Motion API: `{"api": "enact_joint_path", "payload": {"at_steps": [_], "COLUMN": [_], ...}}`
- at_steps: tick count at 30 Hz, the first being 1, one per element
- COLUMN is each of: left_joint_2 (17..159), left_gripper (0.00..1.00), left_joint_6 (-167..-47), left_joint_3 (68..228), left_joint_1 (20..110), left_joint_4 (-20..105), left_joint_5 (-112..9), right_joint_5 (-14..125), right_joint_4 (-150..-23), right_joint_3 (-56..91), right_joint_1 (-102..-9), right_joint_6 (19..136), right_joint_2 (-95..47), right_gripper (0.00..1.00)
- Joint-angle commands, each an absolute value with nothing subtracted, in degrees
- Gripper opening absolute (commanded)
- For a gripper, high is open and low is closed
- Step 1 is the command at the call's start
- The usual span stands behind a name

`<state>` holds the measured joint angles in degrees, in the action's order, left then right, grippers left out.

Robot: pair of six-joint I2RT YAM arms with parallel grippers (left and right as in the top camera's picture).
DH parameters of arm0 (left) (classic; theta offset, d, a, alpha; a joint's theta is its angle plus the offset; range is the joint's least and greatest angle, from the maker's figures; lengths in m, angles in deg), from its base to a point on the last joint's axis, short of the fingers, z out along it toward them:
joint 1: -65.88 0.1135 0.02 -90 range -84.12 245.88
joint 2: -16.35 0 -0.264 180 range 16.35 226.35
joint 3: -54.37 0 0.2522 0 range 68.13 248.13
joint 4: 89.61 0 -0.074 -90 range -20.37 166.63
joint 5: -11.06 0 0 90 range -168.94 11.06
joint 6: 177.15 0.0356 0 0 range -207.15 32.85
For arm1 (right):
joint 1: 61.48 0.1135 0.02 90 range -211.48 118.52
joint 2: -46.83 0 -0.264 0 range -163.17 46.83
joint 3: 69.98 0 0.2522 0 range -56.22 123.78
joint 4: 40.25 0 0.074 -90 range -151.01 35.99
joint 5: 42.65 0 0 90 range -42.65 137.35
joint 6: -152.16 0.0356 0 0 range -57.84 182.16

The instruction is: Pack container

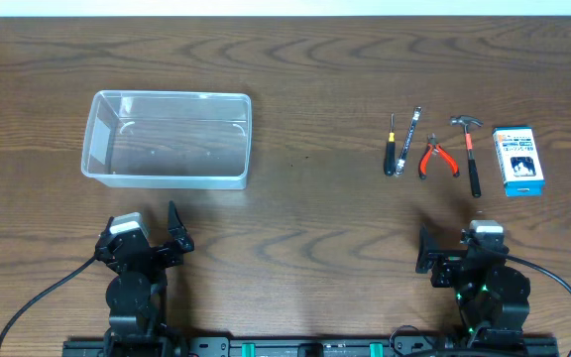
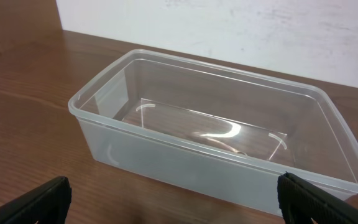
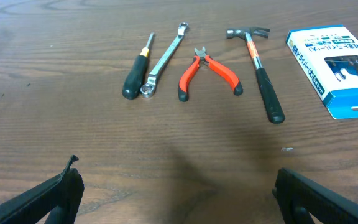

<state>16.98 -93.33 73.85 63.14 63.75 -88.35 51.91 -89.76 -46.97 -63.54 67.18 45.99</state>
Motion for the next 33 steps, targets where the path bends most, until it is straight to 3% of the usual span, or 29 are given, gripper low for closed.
{"api": "enact_joint_path", "payload": {"at_steps": [1,21,26,29,33], "left_joint_2": [16.6,16.6,16.6,16.6,16.6], "left_gripper": [0.98,0.98,0.98,0.98,0.98], "left_joint_6": [-93.8,-93.8,-93.8,-93.8,-94.9], "left_joint_3": [72.2,72.2,72.2,72.2,72.2], "left_joint_1": [63.0,63.0,63.0,63.0,62.9], "left_joint_4": [63.7,63.7,63.7,64.0,64.3], "left_joint_5": [-88.4,-88.4,-88.4,-88.4,-88.2], "right_joint_5": [52.1,52.9,65.7,79.3,81.7], "right_joint_4": [-89.7,-87.7,-84.2,-79.4,-75.4], "right_joint_3": [-47.3,-47.4,-47.4,-47.3,-44.8], "right_joint_1": [-64.0,-64.0,-64.0,-64.0,-64.0], "right_joint_6": [67.7,68.7,80.9,82.6,88.1], "right_joint_2": [46.5,46.5,46.5,46.5,45.7], "right_gripper": [0.99,0.99,0.99,0.99,0.99]}}
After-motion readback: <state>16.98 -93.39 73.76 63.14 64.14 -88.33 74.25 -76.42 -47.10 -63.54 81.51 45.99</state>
